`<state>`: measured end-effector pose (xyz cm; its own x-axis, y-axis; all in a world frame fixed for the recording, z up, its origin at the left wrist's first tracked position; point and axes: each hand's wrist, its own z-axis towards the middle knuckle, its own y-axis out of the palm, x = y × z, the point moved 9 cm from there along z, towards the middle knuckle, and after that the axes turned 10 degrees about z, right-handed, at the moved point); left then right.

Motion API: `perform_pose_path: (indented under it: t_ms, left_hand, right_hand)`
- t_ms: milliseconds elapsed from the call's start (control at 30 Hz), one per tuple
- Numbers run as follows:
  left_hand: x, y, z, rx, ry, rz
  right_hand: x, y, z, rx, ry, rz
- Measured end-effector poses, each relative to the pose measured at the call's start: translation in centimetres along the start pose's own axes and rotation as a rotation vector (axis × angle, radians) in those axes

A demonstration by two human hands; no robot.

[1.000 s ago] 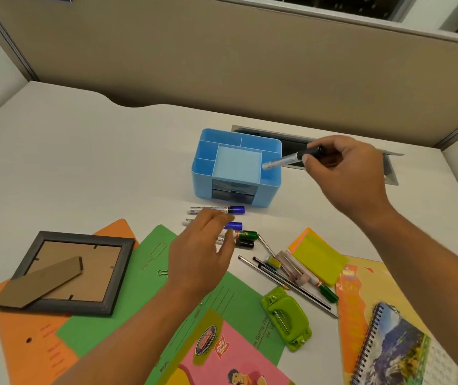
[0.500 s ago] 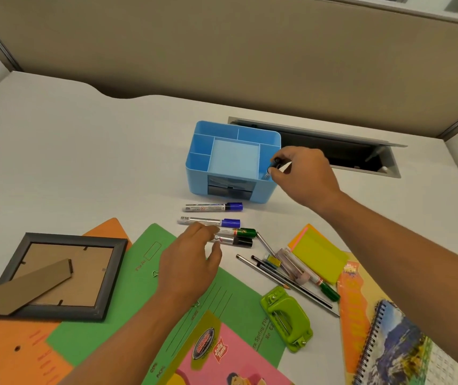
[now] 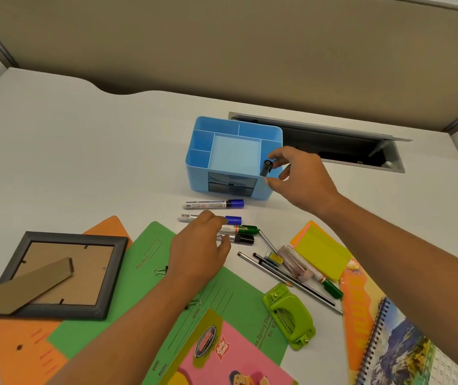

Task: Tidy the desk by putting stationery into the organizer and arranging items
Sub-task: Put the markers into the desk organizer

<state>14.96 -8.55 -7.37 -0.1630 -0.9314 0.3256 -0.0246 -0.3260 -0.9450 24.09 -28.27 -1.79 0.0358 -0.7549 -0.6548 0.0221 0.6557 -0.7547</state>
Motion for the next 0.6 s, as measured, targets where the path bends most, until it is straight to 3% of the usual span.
perform_pose_path:
  t_ms: [200,400,600]
  left_hand:
    - [0.1,1.3,1.3,-0.122,0.052,0.131]
    - [0.5,2.3,1.6,-0.152,0.130,0.279]
    - [0.9,2.5,1.6,-0.158,0.174,0.351]
  right_hand:
    - [1.4,-2.4,-3.2,0.157,0.113,0.088]
    - [2.9,-0.5,-9.1,0.076,0.185,0.233]
    - [4.6,0.5,-12.3,0.107,0.295,0.331]
